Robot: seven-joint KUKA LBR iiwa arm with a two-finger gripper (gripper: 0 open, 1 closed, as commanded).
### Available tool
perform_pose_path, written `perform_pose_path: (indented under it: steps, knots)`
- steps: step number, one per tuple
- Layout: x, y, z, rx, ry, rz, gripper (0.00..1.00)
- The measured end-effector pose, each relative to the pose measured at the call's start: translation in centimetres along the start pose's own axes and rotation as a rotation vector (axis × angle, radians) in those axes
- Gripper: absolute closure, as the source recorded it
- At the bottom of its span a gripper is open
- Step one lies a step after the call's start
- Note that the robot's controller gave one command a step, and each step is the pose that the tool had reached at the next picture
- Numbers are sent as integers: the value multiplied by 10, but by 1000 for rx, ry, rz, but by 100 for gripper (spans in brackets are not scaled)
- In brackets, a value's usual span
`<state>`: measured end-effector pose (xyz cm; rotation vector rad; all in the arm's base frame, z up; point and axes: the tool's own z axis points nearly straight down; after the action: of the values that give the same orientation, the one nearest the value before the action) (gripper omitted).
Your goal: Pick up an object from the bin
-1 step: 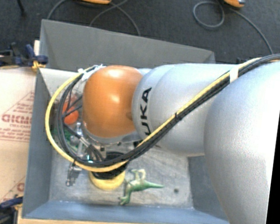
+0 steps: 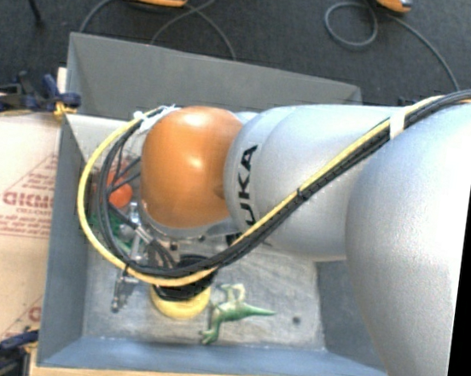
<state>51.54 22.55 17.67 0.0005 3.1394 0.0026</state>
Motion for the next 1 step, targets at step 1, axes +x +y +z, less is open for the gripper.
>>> perform_pose_path:
  steps: [1]
  knots:
    - [-43, -29, 54, -2, -5, 78, 0]
